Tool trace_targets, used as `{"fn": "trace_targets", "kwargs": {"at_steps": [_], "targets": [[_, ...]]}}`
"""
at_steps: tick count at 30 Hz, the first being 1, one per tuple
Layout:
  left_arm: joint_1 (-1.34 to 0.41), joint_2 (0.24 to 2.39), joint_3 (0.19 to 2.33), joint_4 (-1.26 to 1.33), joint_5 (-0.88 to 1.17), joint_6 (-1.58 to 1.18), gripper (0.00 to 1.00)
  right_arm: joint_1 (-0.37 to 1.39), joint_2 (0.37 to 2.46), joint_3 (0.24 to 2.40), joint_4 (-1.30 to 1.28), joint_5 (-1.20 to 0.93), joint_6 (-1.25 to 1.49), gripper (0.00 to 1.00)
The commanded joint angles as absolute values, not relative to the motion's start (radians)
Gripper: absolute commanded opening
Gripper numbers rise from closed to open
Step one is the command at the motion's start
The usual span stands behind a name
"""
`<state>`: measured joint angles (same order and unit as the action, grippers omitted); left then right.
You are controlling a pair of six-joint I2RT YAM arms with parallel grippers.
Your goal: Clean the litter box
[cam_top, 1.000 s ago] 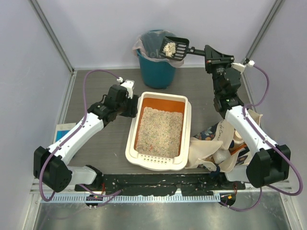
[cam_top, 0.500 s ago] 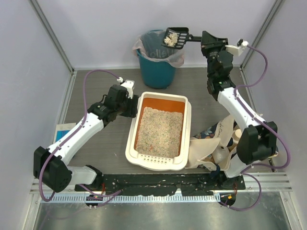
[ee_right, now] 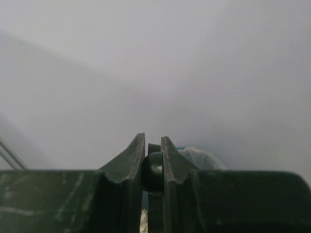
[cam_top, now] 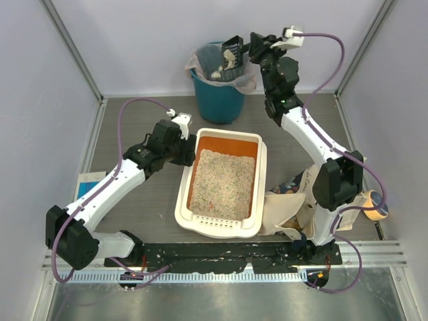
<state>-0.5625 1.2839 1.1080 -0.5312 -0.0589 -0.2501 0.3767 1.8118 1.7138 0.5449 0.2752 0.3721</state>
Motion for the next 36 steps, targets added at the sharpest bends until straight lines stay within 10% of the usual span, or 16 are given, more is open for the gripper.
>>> {"fn": "trace_targets", "kwargs": {"at_steps": [1,19,36], "targets": [[-0.569,1.253,1.108,-0.515,-0.041,-0.245,0.61,0.434,1.827,1.756,0.607,0.189,0.018,0.01],[-0.580,1.236,1.108,-0.515,-0.048,-0.242,0.61,0.509,1.813,1.675,0.686,-0.100,-0.469,0.01],[-0.588,1.255,1.104,-0.517,-0.067,-0.242,0.61,0.519,1.615,1.388,1.094,0.081,-0.287,0.01]]}}
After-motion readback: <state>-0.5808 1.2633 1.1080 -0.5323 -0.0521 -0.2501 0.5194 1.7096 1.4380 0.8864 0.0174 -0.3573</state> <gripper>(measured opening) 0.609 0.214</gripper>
